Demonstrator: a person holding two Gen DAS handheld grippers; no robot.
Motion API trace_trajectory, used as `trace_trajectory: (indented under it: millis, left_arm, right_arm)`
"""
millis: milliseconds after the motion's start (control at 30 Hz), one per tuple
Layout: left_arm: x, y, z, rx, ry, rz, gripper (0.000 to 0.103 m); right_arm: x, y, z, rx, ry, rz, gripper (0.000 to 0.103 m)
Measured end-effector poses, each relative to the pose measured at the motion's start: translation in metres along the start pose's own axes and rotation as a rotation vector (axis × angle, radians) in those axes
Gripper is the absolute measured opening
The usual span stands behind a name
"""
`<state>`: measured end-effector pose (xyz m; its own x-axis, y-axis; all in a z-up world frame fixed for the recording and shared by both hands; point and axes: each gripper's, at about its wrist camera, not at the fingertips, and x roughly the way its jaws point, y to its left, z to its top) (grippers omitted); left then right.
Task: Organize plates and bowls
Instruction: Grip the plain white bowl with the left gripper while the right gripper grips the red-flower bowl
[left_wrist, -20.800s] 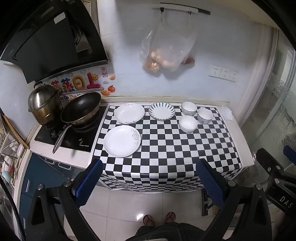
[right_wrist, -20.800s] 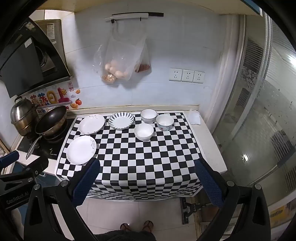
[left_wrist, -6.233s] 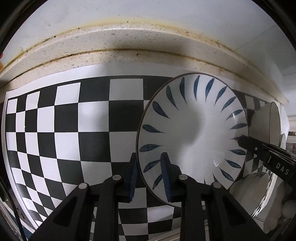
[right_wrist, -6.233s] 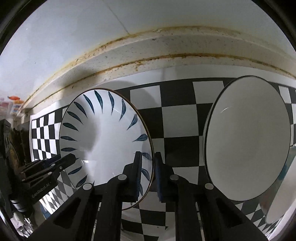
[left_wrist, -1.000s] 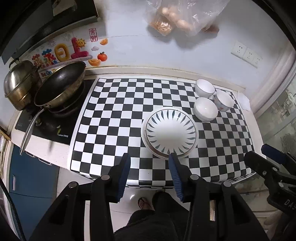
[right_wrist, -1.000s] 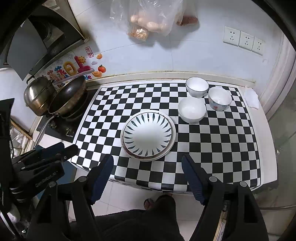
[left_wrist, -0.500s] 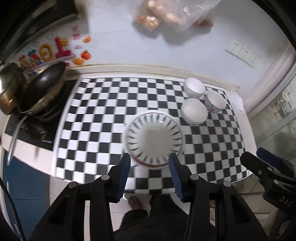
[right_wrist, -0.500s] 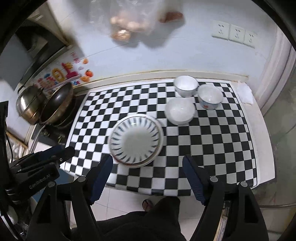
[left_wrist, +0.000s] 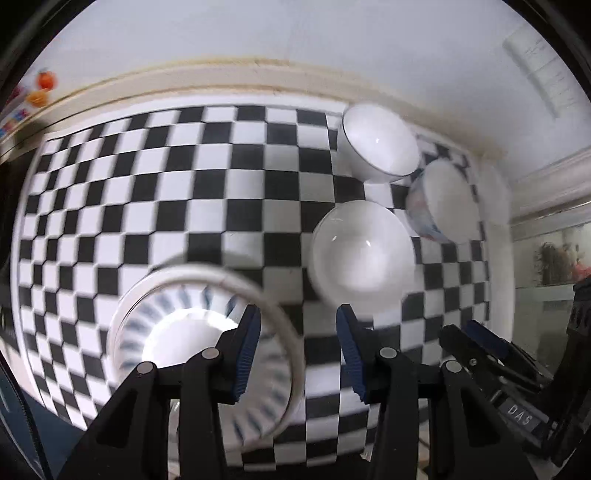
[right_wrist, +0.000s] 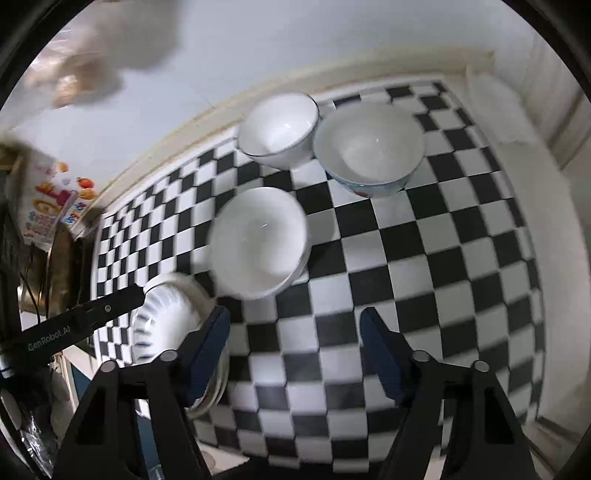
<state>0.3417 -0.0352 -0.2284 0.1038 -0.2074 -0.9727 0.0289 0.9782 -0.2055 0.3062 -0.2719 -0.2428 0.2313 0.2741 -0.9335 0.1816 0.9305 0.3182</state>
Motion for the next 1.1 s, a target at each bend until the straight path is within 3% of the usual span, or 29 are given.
trace_trajectory:
  millis: [200,300,367,400,467,500,767,1100]
  left_arm:
    - [0.074,-0.011,0.040,0.007,0.130,0.027,0.040]
    - [0.091,-0.013,0.048,0.004,0.153,0.028,0.039]
    - [0.099,-0.014,0.050,0.006,0.169,0.019,0.022]
    - [0.102,-0.016,0.051,0.010,0.177,0.020,0.020]
    - [0.104,-0.018,0.052,0.014,0.178,0.030,0.016]
    - [0.103,-0.018,0.052,0.010,0.171,0.031,0.016]
    - [0.086,-0.025,0.038,0.017,0.148,0.028,0.015]
    - [0.057,-0.054,-0.001,0.062,0.147,-0.014,0.015]
  right_arm:
    - [0.069,-0.012,0.040,-0.009,0.107,0.025,0.062]
    - [0.093,-0.011,0.054,-0.027,0.143,0.022,0.051]
    - [0.103,-0.009,0.060,-0.036,0.157,0.022,0.037]
    - [0.107,-0.008,0.062,-0.042,0.162,0.019,0.033]
    - [0.114,-0.005,0.067,-0.061,0.170,0.001,0.015]
    - [0.117,-0.004,0.069,-0.068,0.175,-0.005,0.012]
    - [0.112,0.002,0.070,-0.105,0.174,-0.023,0.011]
    - [0.059,-0.011,0.038,-0.128,0.177,-0.021,0.011]
